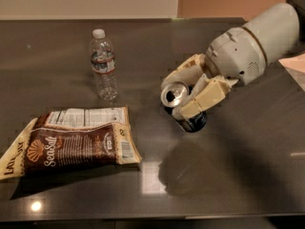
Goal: Place pepsi can upright
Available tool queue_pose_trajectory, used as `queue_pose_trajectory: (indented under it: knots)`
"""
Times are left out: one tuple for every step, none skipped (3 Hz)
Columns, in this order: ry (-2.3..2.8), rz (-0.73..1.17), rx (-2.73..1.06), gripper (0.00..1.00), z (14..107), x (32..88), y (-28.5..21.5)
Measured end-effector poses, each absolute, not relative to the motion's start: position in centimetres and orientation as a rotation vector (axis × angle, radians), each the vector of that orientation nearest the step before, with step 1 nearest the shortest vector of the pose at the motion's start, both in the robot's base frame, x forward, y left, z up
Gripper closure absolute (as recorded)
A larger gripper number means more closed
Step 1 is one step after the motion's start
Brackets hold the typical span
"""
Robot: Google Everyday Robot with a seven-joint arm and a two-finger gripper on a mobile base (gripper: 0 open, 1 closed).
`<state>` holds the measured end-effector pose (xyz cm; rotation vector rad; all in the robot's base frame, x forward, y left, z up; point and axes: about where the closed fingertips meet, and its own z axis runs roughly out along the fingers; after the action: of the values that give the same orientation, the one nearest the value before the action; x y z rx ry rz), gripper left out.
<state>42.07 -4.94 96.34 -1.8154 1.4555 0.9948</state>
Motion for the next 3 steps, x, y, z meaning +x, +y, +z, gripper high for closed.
queue_pose_trajectory:
  knots:
    - [1.467, 1.1, -1.659, 1.0, 96.0, 42.4, -5.1]
    - [1.439, 1.185, -1.537, 1.0, 95.2, 42.6, -5.2]
    - [1.399, 1.243, -1.454, 1.0, 94.4, 42.8, -5.4]
